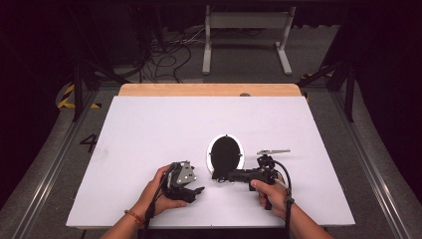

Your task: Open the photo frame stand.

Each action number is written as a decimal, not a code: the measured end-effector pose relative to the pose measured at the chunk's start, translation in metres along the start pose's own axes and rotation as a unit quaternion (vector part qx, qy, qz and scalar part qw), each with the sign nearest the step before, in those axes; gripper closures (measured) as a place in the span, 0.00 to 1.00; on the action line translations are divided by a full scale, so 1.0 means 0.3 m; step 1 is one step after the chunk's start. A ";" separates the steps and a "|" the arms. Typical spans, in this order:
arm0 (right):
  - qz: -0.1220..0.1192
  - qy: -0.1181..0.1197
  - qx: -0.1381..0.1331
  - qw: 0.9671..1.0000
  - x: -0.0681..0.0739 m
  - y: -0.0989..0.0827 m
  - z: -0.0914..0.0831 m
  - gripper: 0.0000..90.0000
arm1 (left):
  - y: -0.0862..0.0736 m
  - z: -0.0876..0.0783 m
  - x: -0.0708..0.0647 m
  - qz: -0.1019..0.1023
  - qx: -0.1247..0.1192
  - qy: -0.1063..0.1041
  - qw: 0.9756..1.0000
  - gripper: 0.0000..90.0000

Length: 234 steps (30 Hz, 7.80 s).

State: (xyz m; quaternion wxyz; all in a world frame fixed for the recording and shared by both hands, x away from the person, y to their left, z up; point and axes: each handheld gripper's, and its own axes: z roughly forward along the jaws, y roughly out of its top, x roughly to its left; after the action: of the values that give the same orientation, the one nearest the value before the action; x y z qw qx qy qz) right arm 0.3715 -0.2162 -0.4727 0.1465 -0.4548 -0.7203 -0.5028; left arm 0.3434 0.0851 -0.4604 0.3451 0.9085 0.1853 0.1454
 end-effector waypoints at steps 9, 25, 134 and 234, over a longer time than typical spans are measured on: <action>0.003 0.012 -0.011 1.000 -0.002 0.008 0.018 0.67 | 0.024 -0.002 0.024 -0.012 -0.014 0.007 1.000 0.29; -0.054 -0.018 0.002 0.998 0.024 0.010 0.022 0.69 | 0.022 -0.008 0.138 -0.113 -0.047 -0.009 0.992 0.27; -0.288 -0.098 0.030 0.952 0.113 -0.016 0.022 0.79 | 0.107 -0.057 0.182 -0.083 -0.174 -0.032 0.981 0.67; -0.295 -0.081 0.003 0.952 0.146 -0.001 0.009 0.87 | 0.083 0.013 0.112 0.041 -0.152 0.043 0.987 0.79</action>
State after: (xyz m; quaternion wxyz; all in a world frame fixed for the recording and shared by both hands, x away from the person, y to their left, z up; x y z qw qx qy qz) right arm 0.3481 -0.1916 -0.4448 -0.0658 -0.2603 -0.8336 -0.4827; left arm 0.3807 0.0802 -0.4418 0.4645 0.8453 0.1381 0.2249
